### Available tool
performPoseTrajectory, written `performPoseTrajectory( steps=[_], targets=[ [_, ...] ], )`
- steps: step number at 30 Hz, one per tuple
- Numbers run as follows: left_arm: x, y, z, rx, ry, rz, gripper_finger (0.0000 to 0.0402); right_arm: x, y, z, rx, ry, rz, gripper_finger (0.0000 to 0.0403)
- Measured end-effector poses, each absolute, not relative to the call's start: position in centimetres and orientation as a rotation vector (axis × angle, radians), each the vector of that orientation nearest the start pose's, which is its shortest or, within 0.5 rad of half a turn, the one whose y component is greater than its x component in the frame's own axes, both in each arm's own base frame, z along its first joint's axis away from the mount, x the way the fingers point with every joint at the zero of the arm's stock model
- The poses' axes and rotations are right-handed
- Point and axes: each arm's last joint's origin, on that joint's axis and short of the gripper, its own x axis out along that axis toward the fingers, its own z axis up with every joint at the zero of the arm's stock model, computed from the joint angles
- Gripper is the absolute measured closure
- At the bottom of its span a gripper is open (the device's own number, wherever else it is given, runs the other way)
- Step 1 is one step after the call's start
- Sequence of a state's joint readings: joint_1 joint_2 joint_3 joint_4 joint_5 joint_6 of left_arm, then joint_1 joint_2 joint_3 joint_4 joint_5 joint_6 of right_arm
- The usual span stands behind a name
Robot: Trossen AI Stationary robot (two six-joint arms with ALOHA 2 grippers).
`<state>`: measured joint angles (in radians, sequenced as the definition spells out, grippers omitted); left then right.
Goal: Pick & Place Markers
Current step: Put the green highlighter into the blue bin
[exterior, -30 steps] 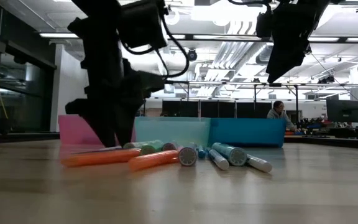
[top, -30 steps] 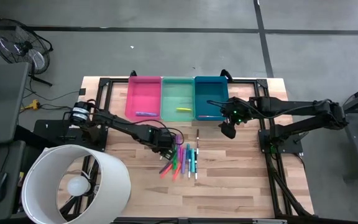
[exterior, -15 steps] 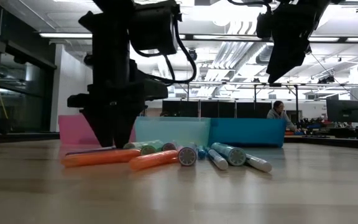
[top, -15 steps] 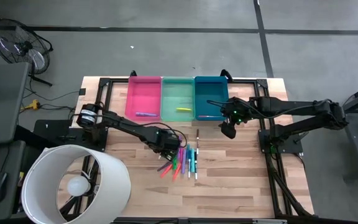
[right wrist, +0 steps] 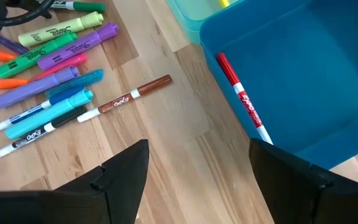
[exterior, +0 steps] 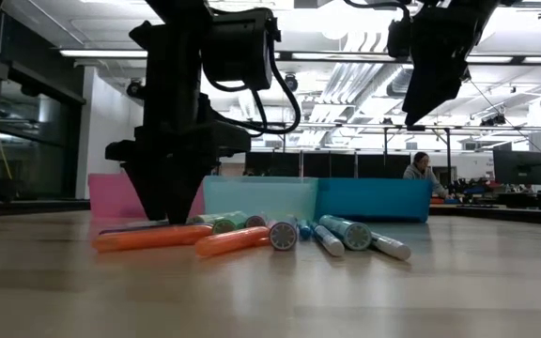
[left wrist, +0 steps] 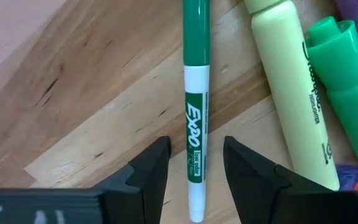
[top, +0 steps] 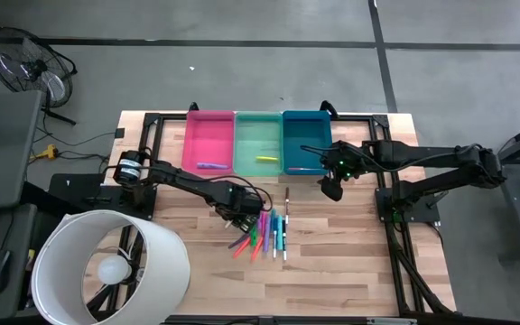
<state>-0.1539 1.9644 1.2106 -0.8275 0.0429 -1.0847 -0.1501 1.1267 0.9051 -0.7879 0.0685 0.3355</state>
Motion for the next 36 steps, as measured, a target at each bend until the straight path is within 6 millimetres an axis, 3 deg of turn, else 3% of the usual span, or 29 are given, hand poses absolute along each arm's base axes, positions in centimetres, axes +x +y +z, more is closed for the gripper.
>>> performPoseTrajectory(
  steps=[6,19,29,36],
  targets=[
    [33.6,-5.4,12.7,-0.764,1.492,0.684,0.0268,20.8,-3.3,26.5,0.344,0.969,-0.366,0.0137],
    [33.7,-5.6,12.7,-0.782,1.505,0.636,0.0383,20.8,-3.3,26.5,0.344,0.969,-0.366,0.0137],
    [33.9,-5.6,13.0,-0.734,1.512,0.628,0.0383,20.5,-3.3,26.3,0.345,0.994,-0.366,0.0137],
    [35.6,-5.4,15.9,-0.602,1.505,0.614,0.0385,20.8,-2.6,24.2,0.357,0.965,-0.326,0.0137]
  ],
)
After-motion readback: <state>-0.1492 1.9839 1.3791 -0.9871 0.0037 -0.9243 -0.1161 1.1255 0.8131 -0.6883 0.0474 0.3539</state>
